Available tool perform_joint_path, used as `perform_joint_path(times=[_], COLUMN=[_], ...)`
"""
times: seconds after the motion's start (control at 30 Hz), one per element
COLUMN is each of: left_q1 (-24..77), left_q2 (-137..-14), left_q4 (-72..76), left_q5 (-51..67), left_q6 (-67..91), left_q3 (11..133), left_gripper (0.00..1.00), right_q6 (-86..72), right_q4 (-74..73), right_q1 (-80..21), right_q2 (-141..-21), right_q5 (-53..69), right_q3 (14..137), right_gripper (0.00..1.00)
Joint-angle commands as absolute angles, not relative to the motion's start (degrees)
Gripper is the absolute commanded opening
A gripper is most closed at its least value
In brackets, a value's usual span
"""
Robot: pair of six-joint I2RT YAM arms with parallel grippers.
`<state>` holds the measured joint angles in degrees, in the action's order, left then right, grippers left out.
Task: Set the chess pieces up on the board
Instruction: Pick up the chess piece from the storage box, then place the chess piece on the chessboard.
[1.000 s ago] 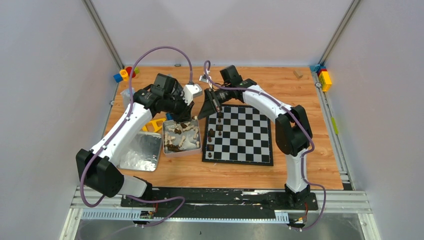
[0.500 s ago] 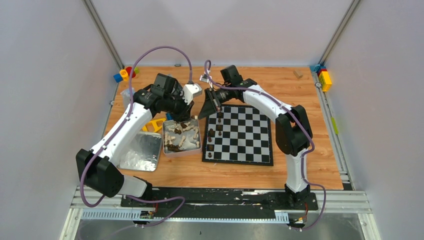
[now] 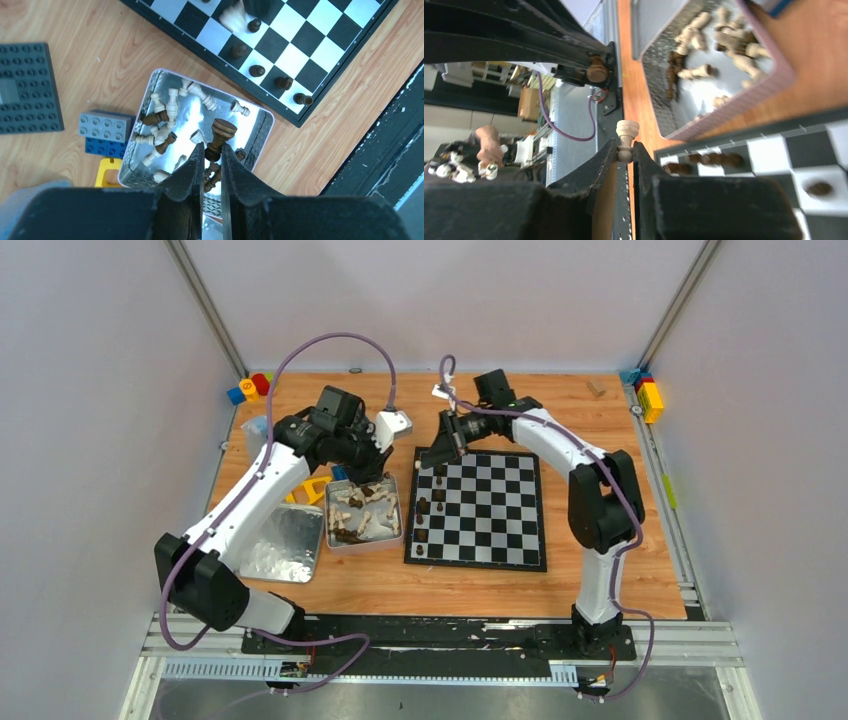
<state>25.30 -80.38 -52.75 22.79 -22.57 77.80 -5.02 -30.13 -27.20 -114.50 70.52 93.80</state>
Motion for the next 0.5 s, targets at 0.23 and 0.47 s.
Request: perform_joint_path(times=[0.23,0.47], left_q1=[43.68,56.32], left_q2=[-93.56,-108.45], left_q4=[-61.52,-69.03], left_q5=[1.96,-11.82], left_q6=[-30.70,-33.51], left_q3=[91.03,102.83], left_gripper=[0.09,0.09], right_q6=[3.00,4.78], right_q4=[-29.05,-28.81], right_q1=[-6.83,6.65], right_q2=[-98.87,-93.51], right_q5=[67.23,68.33], right_q3=[82.63,75.33], right_gripper=[0.03,0.04])
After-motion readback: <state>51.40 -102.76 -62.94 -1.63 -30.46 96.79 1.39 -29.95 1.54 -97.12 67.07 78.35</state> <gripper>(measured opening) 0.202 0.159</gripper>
